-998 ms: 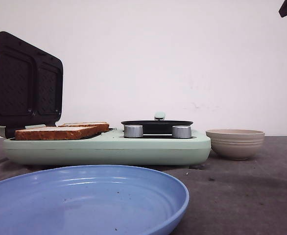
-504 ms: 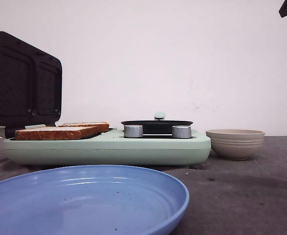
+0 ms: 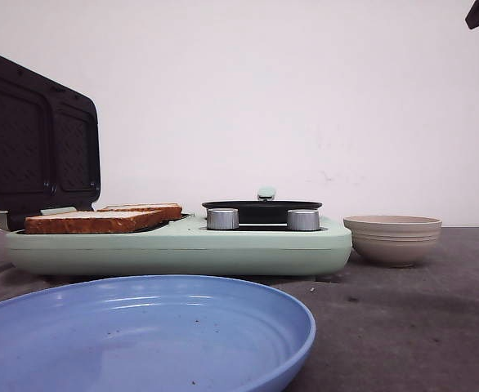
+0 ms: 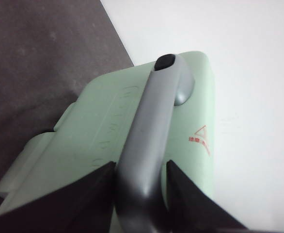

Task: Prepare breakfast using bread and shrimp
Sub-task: 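Grasp the lid handle with the left gripper and swing the lid down, then release the handle and raise the left gripper away from the press, then move the right gripper down to the rim of the cream shrimp bowl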

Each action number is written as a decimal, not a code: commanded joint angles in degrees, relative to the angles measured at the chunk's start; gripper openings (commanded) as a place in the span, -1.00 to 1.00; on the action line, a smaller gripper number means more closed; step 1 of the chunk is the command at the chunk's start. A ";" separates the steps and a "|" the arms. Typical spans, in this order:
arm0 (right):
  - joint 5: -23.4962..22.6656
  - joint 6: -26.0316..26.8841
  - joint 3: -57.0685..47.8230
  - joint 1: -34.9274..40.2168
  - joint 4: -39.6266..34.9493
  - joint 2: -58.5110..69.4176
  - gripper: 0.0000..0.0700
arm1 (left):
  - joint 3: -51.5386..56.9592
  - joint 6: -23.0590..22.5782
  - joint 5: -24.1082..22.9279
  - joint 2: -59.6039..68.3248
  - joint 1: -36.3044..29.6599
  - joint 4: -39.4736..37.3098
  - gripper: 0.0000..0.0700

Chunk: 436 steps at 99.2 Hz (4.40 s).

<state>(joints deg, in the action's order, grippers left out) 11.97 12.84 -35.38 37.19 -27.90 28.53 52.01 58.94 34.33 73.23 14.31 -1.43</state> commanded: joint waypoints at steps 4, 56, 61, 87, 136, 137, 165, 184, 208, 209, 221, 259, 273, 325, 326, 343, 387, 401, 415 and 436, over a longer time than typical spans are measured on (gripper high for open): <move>-0.11 -0.37 -0.20 0.55 0.42 0.22 -0.24 | 0.07 -3.17 -0.07 0.96 -0.70 0.15 -0.97; -0.13 -0.20 -0.20 0.55 0.42 0.22 -0.24 | 0.07 -13.40 -8.46 0.96 -14.05 1.57 -0.97; -0.13 -0.17 -0.20 0.55 0.44 0.22 -0.24 | 0.07 -15.10 -10.64 0.96 -15.89 2.43 -0.97; -0.13 -0.17 -0.20 0.55 0.44 0.22 -0.24 | 0.07 -24.11 -22.43 1.97 -25.49 7.82 -0.97; -0.63 -0.17 -0.20 0.55 0.37 0.22 -0.24 | 0.11 -26.51 -26.88 8.94 -33.44 5.86 -0.30; -0.63 -0.17 -0.20 0.55 0.37 0.22 -0.24 | 0.13 -26.62 -26.88 8.90 -33.46 5.75 -0.30; -0.63 -0.17 -0.20 0.55 0.33 0.22 -0.24 | 2.27 -29.48 -26.91 7.48 -33.46 6.16 -0.10; -0.61 -0.17 -0.20 0.55 0.17 0.20 -0.24 | 3.15 -32.85 -27.08 3.34 -33.44 6.58 -0.10; -0.59 -0.17 -0.20 0.55 0.20 0.20 -0.24 | 3.23 -39.34 -28.70 -5.70 -33.40 6.62 -0.10; -0.59 -0.17 -0.20 0.55 0.20 0.20 -0.24 | 3.21 -39.54 -28.79 -6.12 -33.40 6.62 -0.10; -0.57 -0.17 -0.20 0.55 0.28 0.20 -0.24 | 3.23 -41.70 -29.38 -11.23 -33.20 6.86 -0.10; -0.57 0.33 -0.20 0.55 2.03 0.20 -0.24 | 3.23 -55.43 -39.15 -26.84 -32.63 14.43 -0.10; -0.57 1.84 -0.22 0.39 2.43 0.22 -0.24 | 3.23 -59.63 -43.93 -30.80 -32.63 18.40 -0.10; -4.39 7.78 -7.06 -5.11 1.22 9.94 -0.24 | 3.15 -65.79 -50.86 -40.96 -32.63 28.63 -0.10; -4.59 7.76 -7.37 -5.44 1.18 10.36 -0.24 | 3.13 -65.79 -51.17 -41.16 -32.63 29.00 -0.10; -9.22 7.04 -13.64 -12.02 -1.11 18.40 -0.17 | 2.89 -65.90 -51.93 -42.93 -32.63 31.76 -0.10; -23.71 5.84 -26.25 -31.89 -2.12 43.23 0.11 | 2.89 -66.01 -51.84 -43.76 -32.63 31.87 -0.10; -24.85 5.86 -28.72 -35.23 -2.05 50.90 0.11 | 2.89 -65.99 -51.23 -43.76 -32.63 31.87 -0.10; -28.76 6.84 -29.53 -37.16 -0.20 57.42 0.11 | 2.89 -65.70 -49.96 -43.74 -32.63 31.89 -0.10; -30.58 7.78 -29.57 -37.44 3.52 64.94 0.11 | 2.89 -65.35 -49.07 -43.74 -32.63 31.89 -0.10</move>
<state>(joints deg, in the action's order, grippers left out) -17.43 19.99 -63.61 -0.27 -25.87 91.15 54.06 -6.50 -14.87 29.19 -18.22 31.07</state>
